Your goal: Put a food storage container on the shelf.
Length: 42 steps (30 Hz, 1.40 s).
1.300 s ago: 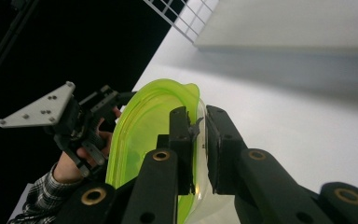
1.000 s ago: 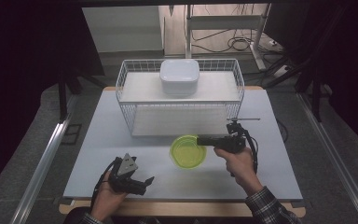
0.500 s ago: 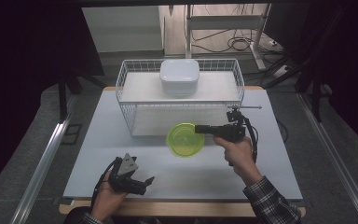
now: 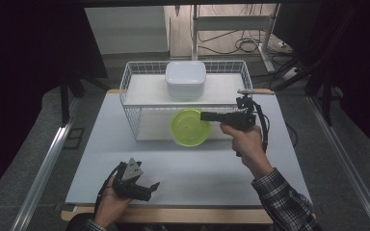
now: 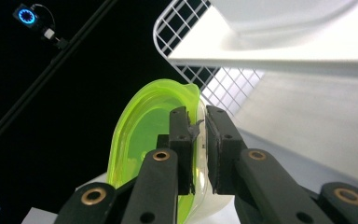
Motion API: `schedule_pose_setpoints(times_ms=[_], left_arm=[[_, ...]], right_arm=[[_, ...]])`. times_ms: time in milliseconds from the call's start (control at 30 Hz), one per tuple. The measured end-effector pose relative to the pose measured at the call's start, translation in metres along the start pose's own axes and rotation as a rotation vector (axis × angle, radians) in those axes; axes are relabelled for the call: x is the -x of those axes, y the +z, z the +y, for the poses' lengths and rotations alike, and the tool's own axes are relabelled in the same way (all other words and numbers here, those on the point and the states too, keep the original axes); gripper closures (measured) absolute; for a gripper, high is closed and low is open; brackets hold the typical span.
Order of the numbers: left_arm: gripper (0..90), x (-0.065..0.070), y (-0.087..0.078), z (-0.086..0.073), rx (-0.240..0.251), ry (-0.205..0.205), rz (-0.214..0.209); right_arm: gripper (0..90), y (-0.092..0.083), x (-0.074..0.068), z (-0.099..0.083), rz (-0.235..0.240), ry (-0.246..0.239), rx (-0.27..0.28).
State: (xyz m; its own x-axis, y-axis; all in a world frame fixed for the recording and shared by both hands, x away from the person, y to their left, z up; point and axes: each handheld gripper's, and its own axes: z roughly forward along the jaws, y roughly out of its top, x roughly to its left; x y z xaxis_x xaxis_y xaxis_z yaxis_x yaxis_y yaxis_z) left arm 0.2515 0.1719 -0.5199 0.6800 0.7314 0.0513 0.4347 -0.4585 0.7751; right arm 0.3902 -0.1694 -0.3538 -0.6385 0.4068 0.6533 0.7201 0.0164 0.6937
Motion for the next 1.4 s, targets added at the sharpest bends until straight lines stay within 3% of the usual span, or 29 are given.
schedule_pose_setpoints(times_ms=[467, 867, 1400], left_arm=[[3.3, 0.0, 0.0, 0.0, -0.001, 0.0, -0.003], [3.3, 0.0, 0.0, 0.0, -0.003, -0.002, -0.009], [3.3, 0.0, -0.001, 0.0, 0.003, -0.005, -0.013]], right_arm=[[81.7, -0.005, -0.02, 0.043, -0.01, -0.043, 0.044], [81.7, -0.004, -0.034, 0.079, -0.021, -0.033, 0.103], [81.6, 0.006, -0.039, 0.122, -0.123, 0.01, 0.208]])
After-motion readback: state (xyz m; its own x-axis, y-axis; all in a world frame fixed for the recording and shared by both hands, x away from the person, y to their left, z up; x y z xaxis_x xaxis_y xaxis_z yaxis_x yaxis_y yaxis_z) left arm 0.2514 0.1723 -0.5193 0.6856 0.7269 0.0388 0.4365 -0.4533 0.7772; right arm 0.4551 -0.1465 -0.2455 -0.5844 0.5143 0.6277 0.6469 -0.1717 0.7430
